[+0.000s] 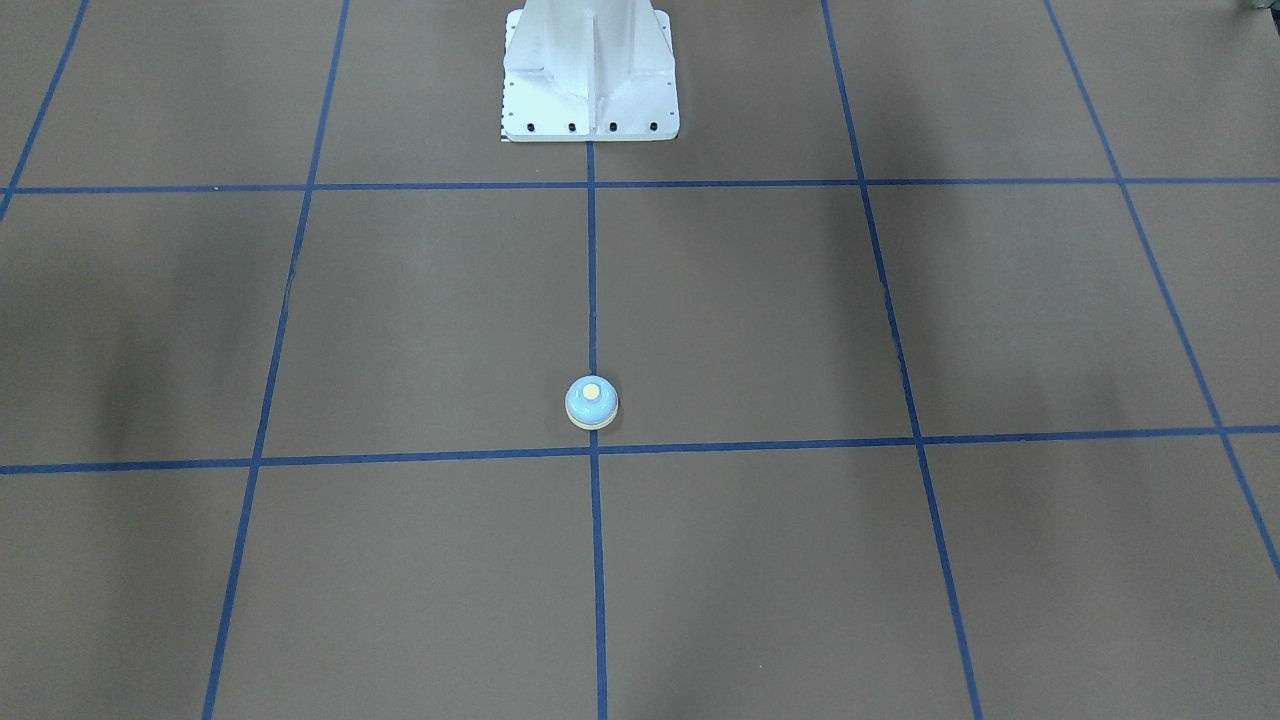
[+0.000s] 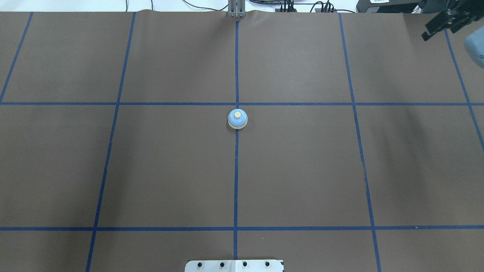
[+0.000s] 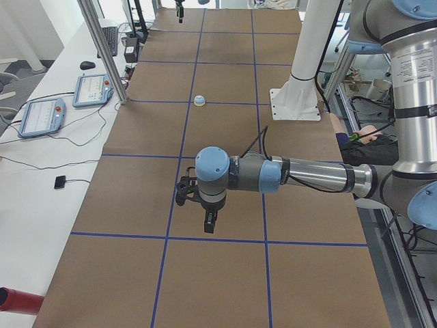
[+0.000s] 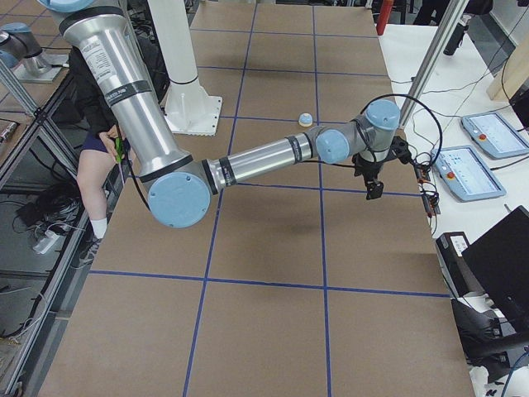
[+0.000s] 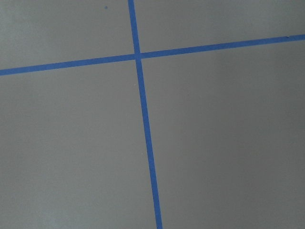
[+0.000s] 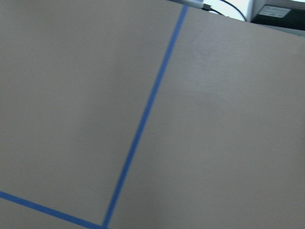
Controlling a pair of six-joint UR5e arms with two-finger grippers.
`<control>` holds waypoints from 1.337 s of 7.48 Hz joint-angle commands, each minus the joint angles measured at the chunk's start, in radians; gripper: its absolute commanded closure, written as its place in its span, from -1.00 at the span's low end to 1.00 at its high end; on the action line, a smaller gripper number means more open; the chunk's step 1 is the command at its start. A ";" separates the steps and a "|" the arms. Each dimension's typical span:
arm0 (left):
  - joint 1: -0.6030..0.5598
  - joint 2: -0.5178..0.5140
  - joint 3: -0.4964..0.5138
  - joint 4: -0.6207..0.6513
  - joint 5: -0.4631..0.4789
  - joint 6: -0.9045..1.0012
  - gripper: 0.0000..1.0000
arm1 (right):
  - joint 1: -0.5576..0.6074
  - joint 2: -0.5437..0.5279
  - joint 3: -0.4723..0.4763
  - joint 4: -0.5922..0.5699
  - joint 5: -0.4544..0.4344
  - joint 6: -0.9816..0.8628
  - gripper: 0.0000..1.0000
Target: Place and press bell with both arms
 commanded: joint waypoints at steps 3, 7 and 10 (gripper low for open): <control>-0.040 -0.012 0.004 0.004 0.007 -0.009 -1.00 | 0.199 -0.244 0.023 0.006 0.002 -0.280 -0.99; -0.048 -0.009 -0.004 0.001 0.005 0.000 -1.00 | 0.193 -0.369 0.268 -0.124 -0.044 -0.195 -1.00; -0.048 -0.001 -0.004 0.000 0.007 -0.003 -1.00 | 0.177 -0.369 0.281 -0.167 -0.024 -0.163 -1.00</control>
